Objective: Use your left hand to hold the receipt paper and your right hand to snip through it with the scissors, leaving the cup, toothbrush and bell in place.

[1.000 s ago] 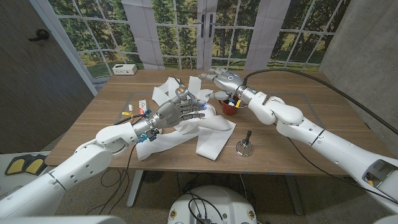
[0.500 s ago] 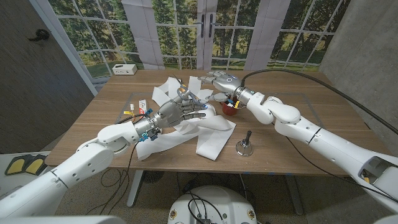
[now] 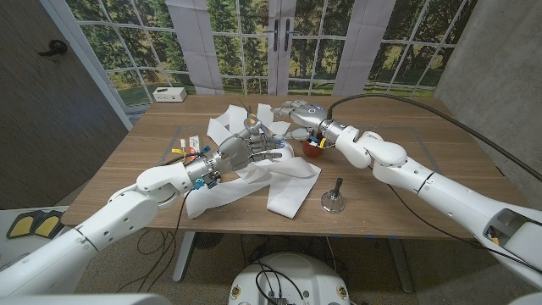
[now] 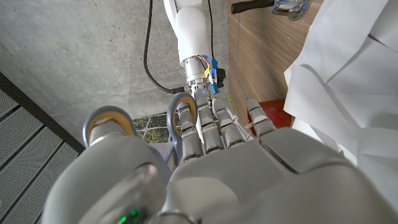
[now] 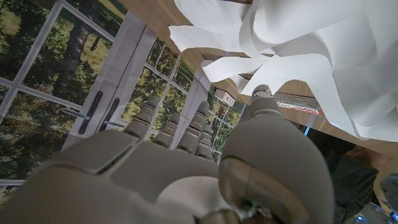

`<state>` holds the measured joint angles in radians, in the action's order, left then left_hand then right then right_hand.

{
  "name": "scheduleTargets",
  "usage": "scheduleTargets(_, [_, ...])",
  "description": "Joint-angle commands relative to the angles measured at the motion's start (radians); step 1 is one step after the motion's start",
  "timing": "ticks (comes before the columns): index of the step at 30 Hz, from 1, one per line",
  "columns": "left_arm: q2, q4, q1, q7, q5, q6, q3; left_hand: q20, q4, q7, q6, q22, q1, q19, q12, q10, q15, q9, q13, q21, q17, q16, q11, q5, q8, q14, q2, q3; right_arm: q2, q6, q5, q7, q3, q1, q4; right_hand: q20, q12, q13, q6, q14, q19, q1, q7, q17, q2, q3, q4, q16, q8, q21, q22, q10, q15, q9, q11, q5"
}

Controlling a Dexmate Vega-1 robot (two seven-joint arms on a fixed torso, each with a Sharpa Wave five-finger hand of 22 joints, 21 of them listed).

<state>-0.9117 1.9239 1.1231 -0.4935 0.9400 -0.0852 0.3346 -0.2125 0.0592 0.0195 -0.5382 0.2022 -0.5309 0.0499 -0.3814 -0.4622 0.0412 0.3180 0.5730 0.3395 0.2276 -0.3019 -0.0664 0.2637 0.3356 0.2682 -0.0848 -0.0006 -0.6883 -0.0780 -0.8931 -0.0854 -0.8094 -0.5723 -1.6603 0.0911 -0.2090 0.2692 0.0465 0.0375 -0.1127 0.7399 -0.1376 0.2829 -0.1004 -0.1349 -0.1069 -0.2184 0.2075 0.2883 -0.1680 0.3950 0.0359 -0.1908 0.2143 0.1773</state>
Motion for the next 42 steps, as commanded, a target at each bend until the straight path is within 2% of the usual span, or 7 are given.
scheduleTargets(1, [0.016,-0.021,-0.031,-0.012,-0.002,0.011,0.018,-0.002,0.004,0.002,-0.005,0.004,-0.003,0.003,0.000,-0.014,-0.001,0.005,0.002,0.000,0.003,0.000,-0.007,0.006,0.007,0.009,0.013,-0.005,0.009,-0.005,0.004,0.005,-0.023,0.022,0.040,-0.001,0.000,0.000,0.000,-0.004,-0.004,0.015,0.005,-0.002,-0.005,0.000,-0.010,0.000,-0.001,-0.003,-0.002,-0.002,0.108,-0.001,0.003,0.007])
scheduleTargets(3, [0.018,-0.024,-0.035,-0.015,-0.003,0.010,0.020,-0.002,0.004,0.000,-0.005,0.004,-0.004,0.003,0.001,-0.015,0.000,0.005,0.003,0.000,0.003,-0.001,-0.007,0.006,0.007,0.011,0.014,-0.006,0.012,-0.004,0.007,0.000,-0.025,0.022,0.046,-0.003,-0.001,-0.002,0.003,-0.007,-0.003,0.024,0.002,-0.006,-0.005,-0.003,-0.016,0.002,0.000,-0.008,-0.002,0.000,0.119,-0.001,0.003,0.007])
scheduleTargets(6, [0.020,-0.027,-0.038,-0.018,-0.003,0.010,0.022,-0.002,0.004,0.002,-0.007,0.004,-0.004,0.004,0.001,-0.015,0.000,0.005,0.003,-0.001,0.003,0.000,-0.009,0.006,0.008,0.011,0.015,-0.006,0.014,-0.001,0.009,0.005,-0.030,0.022,0.051,-0.033,-0.003,-0.005,0.011,-0.012,-0.005,0.034,-0.004,-0.016,-0.003,-0.006,-0.024,0.004,0.001,-0.019,-0.003,0.013,0.140,-0.001,0.005,0.007])
scheduleTargets(17, [0.019,-0.034,-0.034,-0.028,0.002,0.003,0.019,-0.002,0.005,0.000,-0.006,0.004,-0.006,0.004,0.002,-0.017,0.000,0.006,0.005,-0.002,0.003,0.001,-0.010,0.005,0.008,0.011,0.017,-0.008,0.032,0.028,-0.008,0.008,-0.053,0.025,0.057,-0.041,-0.004,-0.009,0.043,-0.015,-0.008,0.038,-0.016,-0.026,-0.004,-0.006,-0.027,0.005,0.009,-0.029,-0.002,0.018,0.146,-0.001,0.006,0.006])
scheduleTargets(23, [0.019,-0.037,-0.027,-0.035,0.007,-0.004,0.015,-0.002,0.005,0.003,-0.004,0.004,-0.007,0.005,0.003,-0.017,0.001,0.006,0.006,-0.003,0.003,0.000,-0.009,0.005,0.007,0.013,0.019,-0.008,0.045,0.072,-0.027,-0.004,-0.064,0.012,0.054,-0.045,-0.017,-0.016,0.124,0.011,-0.031,0.048,-0.031,-0.043,-0.007,-0.009,-0.031,-0.005,0.029,-0.042,-0.003,0.063,0.153,-0.001,0.006,0.006])
scheduleTargets(37, [0.020,-0.044,-0.028,-0.038,0.008,-0.003,0.015,-0.002,0.005,0.003,-0.004,0.005,-0.010,0.006,0.006,-0.016,0.001,0.007,0.009,-0.006,0.003,0.002,-0.011,0.004,0.007,0.014,0.023,-0.010,0.061,0.054,-0.027,0.020,-0.105,0.047,0.108,-0.037,-0.013,-0.026,0.124,0.015,-0.045,0.083,-0.024,-0.061,-0.011,-0.021,-0.045,-0.003,0.011,-0.061,-0.003,0.080,0.151,0.000,0.007,0.007])
scheduleTargets(42, [0.021,-0.047,-0.026,-0.038,0.009,-0.005,0.014,-0.002,0.005,0.004,-0.002,0.005,-0.010,0.006,0.007,-0.015,0.000,0.007,0.009,-0.006,0.003,0.002,-0.010,0.004,0.006,0.013,0.024,-0.011,0.065,0.045,-0.022,0.023,-0.115,0.055,0.120,-0.061,-0.009,-0.030,0.125,0.011,-0.039,0.123,-0.043,-0.069,-0.023,-0.039,-0.056,0.000,0.005,-0.074,-0.003,0.078,0.166,0.000,0.008,0.007])
